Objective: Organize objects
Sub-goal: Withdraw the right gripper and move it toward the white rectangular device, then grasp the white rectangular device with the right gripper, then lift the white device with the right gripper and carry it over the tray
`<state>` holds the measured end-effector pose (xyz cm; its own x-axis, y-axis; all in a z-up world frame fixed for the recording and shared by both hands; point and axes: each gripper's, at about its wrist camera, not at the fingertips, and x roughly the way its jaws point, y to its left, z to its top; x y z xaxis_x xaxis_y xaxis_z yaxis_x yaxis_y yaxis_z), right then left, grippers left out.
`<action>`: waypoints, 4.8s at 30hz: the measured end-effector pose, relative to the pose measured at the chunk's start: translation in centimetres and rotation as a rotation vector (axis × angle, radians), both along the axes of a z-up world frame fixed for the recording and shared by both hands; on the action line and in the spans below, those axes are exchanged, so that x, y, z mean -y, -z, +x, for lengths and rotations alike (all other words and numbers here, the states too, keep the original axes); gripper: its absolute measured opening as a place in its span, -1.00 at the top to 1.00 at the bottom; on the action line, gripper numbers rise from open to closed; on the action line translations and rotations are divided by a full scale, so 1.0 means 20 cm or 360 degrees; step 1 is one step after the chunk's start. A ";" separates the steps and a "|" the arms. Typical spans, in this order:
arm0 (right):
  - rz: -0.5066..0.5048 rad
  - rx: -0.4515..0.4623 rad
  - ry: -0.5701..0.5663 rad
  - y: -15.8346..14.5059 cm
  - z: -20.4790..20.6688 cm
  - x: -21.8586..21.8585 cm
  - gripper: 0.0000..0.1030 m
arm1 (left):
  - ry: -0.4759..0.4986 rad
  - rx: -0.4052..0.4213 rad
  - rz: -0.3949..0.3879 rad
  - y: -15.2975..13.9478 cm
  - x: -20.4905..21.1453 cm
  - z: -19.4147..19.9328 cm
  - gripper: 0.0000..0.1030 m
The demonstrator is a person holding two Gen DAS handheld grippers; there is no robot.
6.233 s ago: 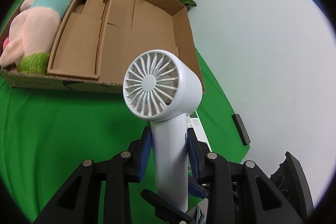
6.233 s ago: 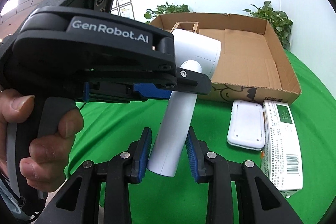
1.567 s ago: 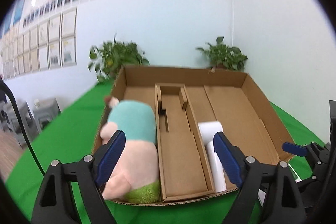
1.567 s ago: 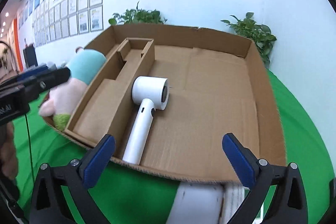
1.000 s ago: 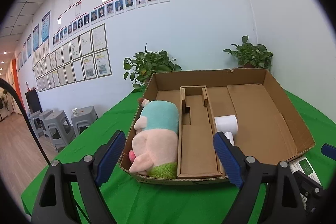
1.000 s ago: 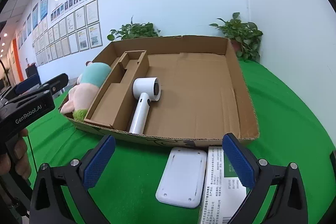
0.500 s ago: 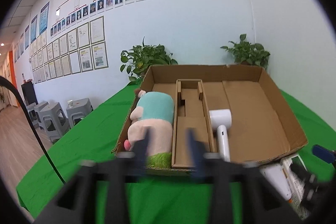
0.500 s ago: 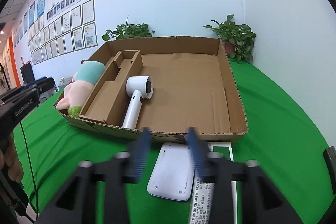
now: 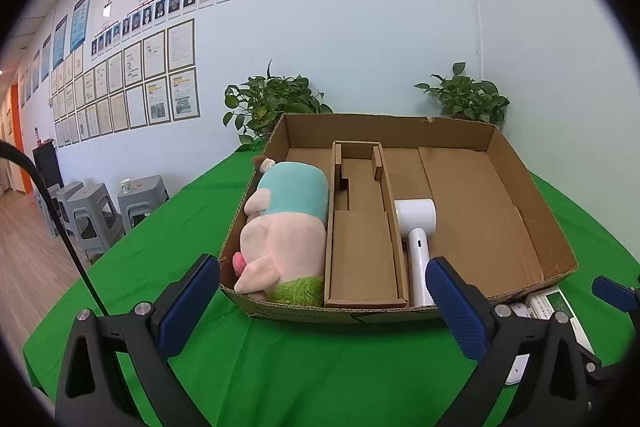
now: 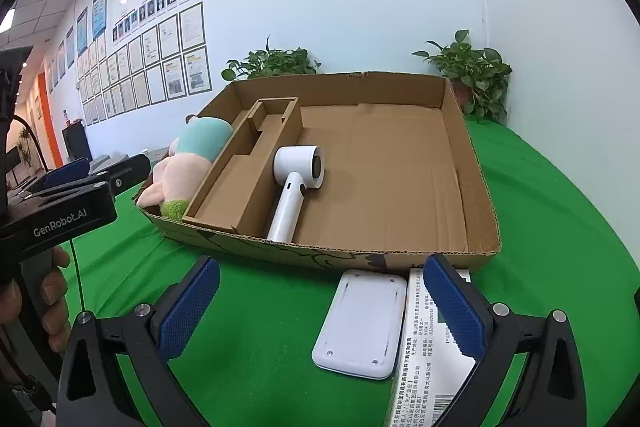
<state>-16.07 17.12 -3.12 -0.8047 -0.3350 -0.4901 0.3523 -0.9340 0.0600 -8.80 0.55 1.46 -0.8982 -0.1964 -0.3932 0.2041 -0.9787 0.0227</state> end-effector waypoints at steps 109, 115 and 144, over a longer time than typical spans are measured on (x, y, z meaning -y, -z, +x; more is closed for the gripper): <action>0.0277 0.0632 -0.0177 0.47 -0.12 0.15 -0.41 | 0.1052 0.0995 0.1271 0.68 -0.24 -0.30 0.10; 0.0237 0.0640 -0.0169 0.47 -0.12 0.14 -0.39 | 0.1021 0.0999 0.1280 0.70 -0.23 -0.29 0.29; -0.0047 0.0497 -0.0151 0.31 -0.15 0.16 -0.34 | 0.1074 0.0763 0.1082 0.42 -0.27 -0.24 0.60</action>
